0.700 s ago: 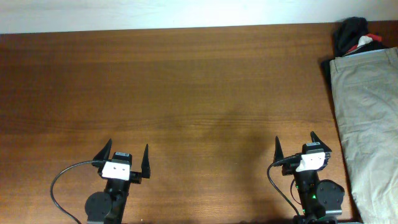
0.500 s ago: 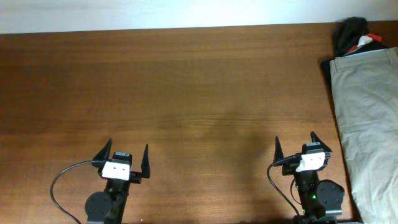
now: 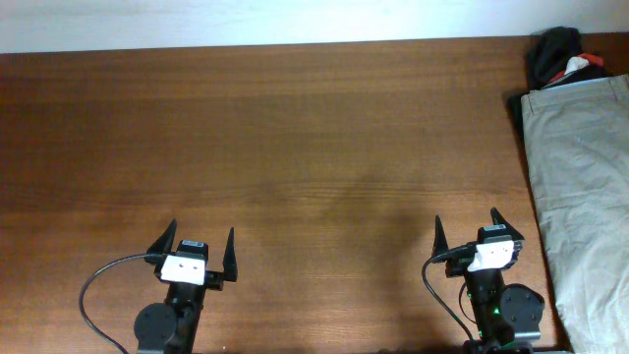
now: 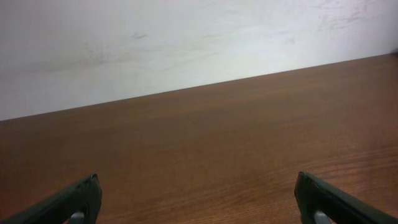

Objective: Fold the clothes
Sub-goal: 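Move the right gripper toward the khaki trousers on the clothes pile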

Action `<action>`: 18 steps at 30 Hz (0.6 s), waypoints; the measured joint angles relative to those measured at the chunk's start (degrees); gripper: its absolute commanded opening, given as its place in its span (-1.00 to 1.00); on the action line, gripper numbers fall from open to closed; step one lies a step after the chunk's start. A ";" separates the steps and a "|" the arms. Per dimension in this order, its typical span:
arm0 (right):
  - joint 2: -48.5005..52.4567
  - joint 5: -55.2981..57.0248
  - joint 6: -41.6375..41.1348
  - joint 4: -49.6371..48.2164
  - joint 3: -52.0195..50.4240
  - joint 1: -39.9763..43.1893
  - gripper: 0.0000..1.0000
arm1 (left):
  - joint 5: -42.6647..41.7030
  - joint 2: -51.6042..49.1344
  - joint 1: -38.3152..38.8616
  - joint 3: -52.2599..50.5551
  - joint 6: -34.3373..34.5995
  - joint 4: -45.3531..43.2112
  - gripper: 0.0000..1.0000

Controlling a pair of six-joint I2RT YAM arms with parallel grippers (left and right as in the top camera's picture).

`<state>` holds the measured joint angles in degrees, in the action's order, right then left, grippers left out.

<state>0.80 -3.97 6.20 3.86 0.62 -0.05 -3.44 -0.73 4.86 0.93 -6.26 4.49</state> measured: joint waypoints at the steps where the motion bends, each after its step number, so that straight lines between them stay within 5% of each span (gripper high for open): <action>1: 0.00 0.00 0.04 0.00 0.00 0.00 0.97 | 0.00 0.00 0.00 0.00 0.00 0.00 0.98; 11: 0.00 -0.66 -0.52 -0.07 0.00 0.00 0.97 | 0.00 0.00 0.00 0.00 0.00 0.00 0.98; 18: 0.00 -28.00 -28.28 -1.73 0.00 0.00 0.97 | 0.02 0.00 -0.02 0.00 0.00 0.00 0.98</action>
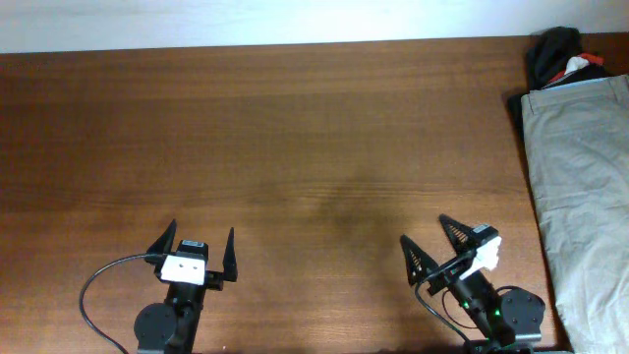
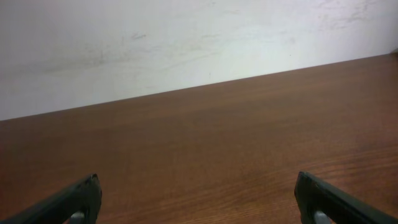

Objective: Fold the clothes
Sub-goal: 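Move the right gripper toward the khaki trousers on the clothes pile, then grasp the khaki trousers on the pile with the right gripper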

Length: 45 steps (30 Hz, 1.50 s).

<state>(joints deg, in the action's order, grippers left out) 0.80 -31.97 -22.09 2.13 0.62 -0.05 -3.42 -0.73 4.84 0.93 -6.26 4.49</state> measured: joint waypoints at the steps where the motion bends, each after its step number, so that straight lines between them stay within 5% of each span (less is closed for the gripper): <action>1: 0.00 -1.92 -5.16 -0.20 0.00 0.00 0.97 | 0.00 0.00 0.02 0.00 0.00 0.00 0.98; 6: 0.17 -4.87 -13.92 -14.64 0.74 0.00 0.97 | 0.17 -0.04 0.02 0.00 0.00 0.00 0.98; 11: 8.22 3.34 -8.90 -3.89 18.01 0.00 0.98 | 0.22 -0.24 0.02 0.02 0.00 -0.17 0.98; 13: 21.73 6.84 -3.65 0.96 29.27 0.00 0.97 | 0.22 -0.24 0.02 0.02 -0.02 0.04 0.99; 20: 82.66 30.88 14.53 52.81 89.02 0.70 0.97 | 0.22 -0.26 0.02 0.02 -0.04 0.04 0.98; 22: 94.73 36.22 17.42 56.74 100.26 1.36 0.97 | 0.24 -0.15 0.02 0.02 -0.02 0.02 0.98; 28: 114.42 53.86 20.63 50.58 104.50 8.31 0.97 | 0.24 -0.17 0.02 0.02 -0.02 0.02 0.99; 37: 130.05 59.54 23.91 43.47 104.48 16.74 0.96 | 0.24 -0.17 0.02 0.02 -0.02 0.02 0.98; 43: 130.75 59.56 24.90 41.07 104.48 16.74 0.73 | 0.24 -0.17 0.02 0.02 -0.02 0.02 0.98; 45: 131.40 59.58 25.07 40.98 104.50 16.74 0.47 | 0.24 -0.17 0.02 0.02 -0.02 0.02 0.98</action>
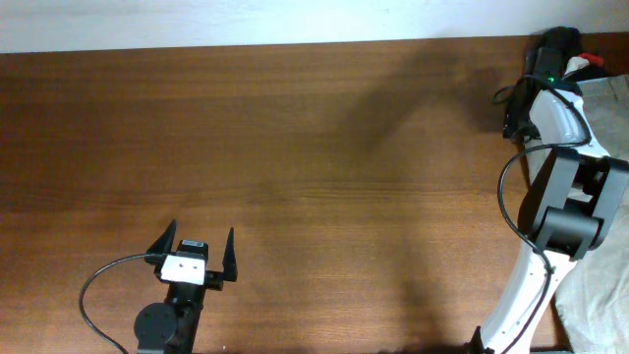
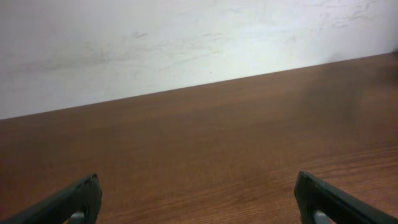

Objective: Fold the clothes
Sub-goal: 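Grasp the khaki trousers on the pile with the right gripper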

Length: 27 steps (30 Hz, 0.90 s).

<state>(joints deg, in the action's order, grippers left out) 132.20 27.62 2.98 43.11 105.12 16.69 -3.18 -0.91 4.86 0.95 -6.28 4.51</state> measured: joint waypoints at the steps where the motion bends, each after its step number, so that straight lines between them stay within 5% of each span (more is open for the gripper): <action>1: 0.33 0.00 0.04 -0.13 0.00 0.00 0.46 | 0.00 0.00 0.00 0.00 0.00 0.00 0.98; 5: 0.70 0.02 0.04 -0.52 0.00 0.00 0.43 | 0.00 0.00 0.00 0.00 0.00 0.00 0.98; 8: 1.16 0.15 0.13 -1.27 0.00 0.00 -0.13 | 0.00 0.00 0.00 0.00 0.00 0.00 0.98; 10: 1.18 0.35 0.07 -1.57 0.00 0.00 -0.67 | 0.00 0.00 0.00 0.00 0.00 0.00 0.98; 13: 1.20 0.46 -0.33 -1.53 0.00 0.00 -0.92 | -0.02 0.00 0.00 0.00 0.00 0.00 0.98; 27: -10.78 0.61 -8.59 4.50 0.00 0.00 -0.92 | 0.00 0.00 0.00 0.00 0.00 0.00 0.98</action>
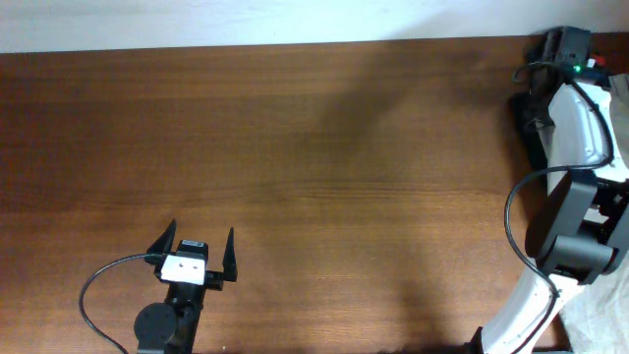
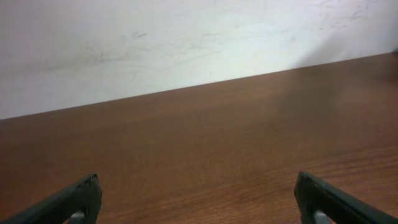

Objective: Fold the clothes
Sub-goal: 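Grasp the khaki trousers on the pile with the right gripper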

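Observation:
The clothes lie at the table's right edge. A beige garment shows at the bottom right, mostly covered by my right arm. A dark garment peeks out to the left of the arm near the far right corner. My right gripper is stretched out over that corner heap, and its fingers cannot be made out. My left gripper rests at the near left of the table, open and holding nothing. In the left wrist view the left gripper shows only bare wood between its fingers.
The brown wooden table runs to a white wall at the back. My right arm spans the right side from the near edge to the far corner. A black cable loops beside the left arm's base.
My right gripper has shifted a little to the right over the heap at the far right corner. The left gripper has not moved.
Both grippers first stood open at the near edge, with the beige garment in plain sight on the right. Then the right gripper had turned leftward at its base. Later the right arm reached over the garment to the far right corner, where it stays now.

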Action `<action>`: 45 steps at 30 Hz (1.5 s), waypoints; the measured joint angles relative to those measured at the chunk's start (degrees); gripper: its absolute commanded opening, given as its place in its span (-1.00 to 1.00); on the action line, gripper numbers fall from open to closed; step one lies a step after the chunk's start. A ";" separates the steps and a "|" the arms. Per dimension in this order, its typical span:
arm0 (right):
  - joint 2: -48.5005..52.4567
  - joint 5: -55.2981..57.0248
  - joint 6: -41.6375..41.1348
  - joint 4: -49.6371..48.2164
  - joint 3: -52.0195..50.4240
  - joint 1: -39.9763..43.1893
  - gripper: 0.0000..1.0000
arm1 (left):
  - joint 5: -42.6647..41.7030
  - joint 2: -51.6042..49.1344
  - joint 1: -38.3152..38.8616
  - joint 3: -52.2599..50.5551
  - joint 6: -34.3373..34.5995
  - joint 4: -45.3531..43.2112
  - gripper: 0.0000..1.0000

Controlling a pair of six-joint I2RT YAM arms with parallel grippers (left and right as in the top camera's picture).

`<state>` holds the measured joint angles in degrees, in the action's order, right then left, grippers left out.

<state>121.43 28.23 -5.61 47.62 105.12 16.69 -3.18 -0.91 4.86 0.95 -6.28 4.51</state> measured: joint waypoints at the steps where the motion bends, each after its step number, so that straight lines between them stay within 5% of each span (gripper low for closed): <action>1: 0.00 -0.42 -0.15 0.28 0.00 -0.02 -0.92 | 0.00 0.00 0.00 0.00 0.00 0.00 0.98; 3: 0.00 -0.83 -0.22 0.44 0.00 -0.79 -0.66 | -0.02 0.00 0.00 0.00 0.00 0.00 0.98; 7: 0.00 -0.61 -0.28 -2.69 0.00 -1.79 -0.47 | 0.00 0.00 0.00 0.00 0.00 0.00 0.99; 9: 0.02 -0.94 -0.68 -5.75 0.00 -1.79 0.08 | 0.00 0.00 0.00 0.00 0.00 0.00 0.98; 16: 9.49 -4.98 2.34 -13.57 0.09 -1.97 0.35 | 0.00 0.00 0.00 0.00 0.00 0.00 0.98; 20: 12.81 -5.18 4.72 -16.11 0.09 -2.78 0.35 | 0.00 0.00 0.00 0.00 0.00 0.00 0.99; 24: 13.64 -4.26 5.46 -18.21 0.09 -2.78 0.05 | 0.00 0.00 0.00 0.00 0.00 0.00 0.98; 40: 13.66 -4.37 5.73 -20.65 0.09 2.08 0.25 | 0.00 0.00 0.00 0.00 0.00 0.00 0.98; 42: 13.66 -4.98 6.05 -21.14 0.09 2.43 0.01 | 0.00 0.00 0.00 0.00 0.00 0.00 0.98; 45: 13.66 -6.32 6.23 -21.51 0.09 2.67 -0.04 | 0.00 0.00 0.00 0.00 0.00 0.00 0.98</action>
<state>135.09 21.91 0.62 26.11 105.21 19.35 -3.18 -0.91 4.86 0.95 -6.28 4.51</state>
